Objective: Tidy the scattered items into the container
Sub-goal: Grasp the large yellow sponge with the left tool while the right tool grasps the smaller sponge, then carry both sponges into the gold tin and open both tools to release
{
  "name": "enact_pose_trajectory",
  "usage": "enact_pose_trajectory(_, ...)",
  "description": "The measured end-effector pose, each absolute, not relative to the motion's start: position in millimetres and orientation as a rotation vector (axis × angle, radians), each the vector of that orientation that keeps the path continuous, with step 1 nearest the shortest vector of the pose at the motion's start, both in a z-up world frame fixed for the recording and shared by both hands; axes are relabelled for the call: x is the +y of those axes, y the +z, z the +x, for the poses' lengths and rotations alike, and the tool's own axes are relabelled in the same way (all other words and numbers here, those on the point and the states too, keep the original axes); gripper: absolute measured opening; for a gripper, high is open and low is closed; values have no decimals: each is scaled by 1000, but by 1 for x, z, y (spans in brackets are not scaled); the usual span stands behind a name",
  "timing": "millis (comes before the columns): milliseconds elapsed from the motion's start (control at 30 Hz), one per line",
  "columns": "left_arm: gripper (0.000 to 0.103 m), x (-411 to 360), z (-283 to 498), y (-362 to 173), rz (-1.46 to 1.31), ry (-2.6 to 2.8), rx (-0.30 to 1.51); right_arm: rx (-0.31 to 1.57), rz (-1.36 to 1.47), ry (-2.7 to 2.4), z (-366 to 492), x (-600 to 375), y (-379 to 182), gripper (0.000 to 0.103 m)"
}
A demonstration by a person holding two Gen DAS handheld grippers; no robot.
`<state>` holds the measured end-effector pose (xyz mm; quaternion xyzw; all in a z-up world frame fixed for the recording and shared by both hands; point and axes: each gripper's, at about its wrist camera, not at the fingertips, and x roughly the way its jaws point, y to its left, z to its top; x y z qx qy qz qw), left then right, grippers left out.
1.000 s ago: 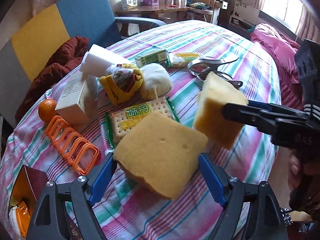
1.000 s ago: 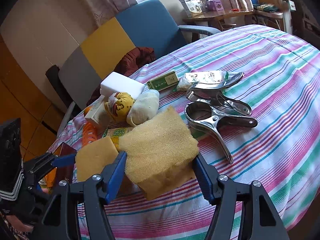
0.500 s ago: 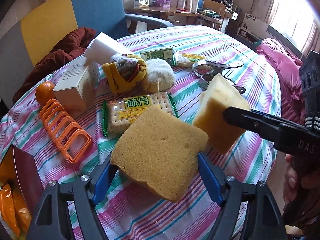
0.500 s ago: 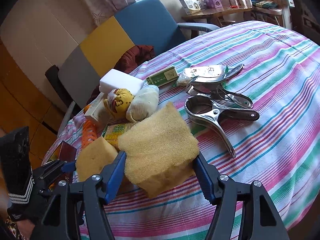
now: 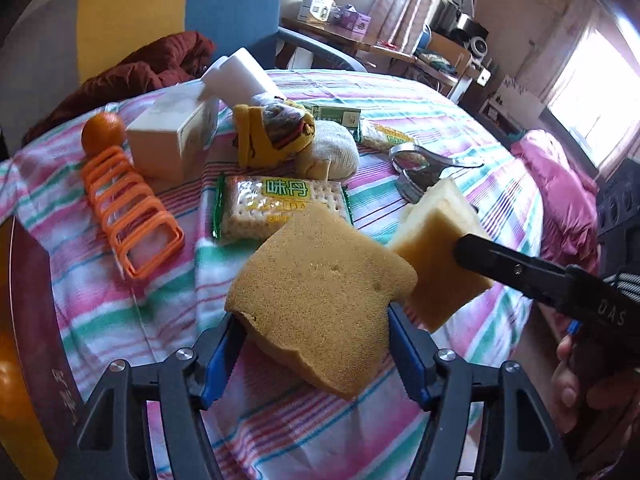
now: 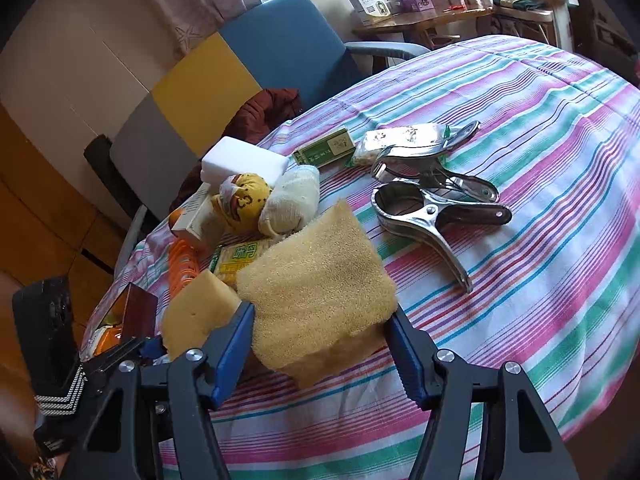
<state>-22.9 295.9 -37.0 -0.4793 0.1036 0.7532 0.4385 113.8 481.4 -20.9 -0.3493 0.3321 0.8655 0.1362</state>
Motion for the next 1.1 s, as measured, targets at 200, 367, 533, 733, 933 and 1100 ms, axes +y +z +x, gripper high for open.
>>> enact_pose_trajectory(200,69,271,-18,-24,-1195,1894,168,942,-1024,2539,112,465,-11,65)
enact_pose_trajectory(367,69,241,-20,-5,-1188,1929,70,953,-1031,2590,107,452,5,65)
enact_pose_trajectory(533,69,196,-26,15,-1159,2002,-16,910,-1027,2693,96,423,31,65)
enact_pose_trajectory(733,69,133,-34,23,-1165,2106,-116,849,-1082,2824,67,373,50,65)
enact_pose_trajectory(933,69,71,-39,18,-1187,2199,-212,765,-1197,2931,38,318,53,65)
enact_pose_trajectory(1100,69,14,-49,9,-1227,2315,-280,679,-1292,3006,15,275,52,65)
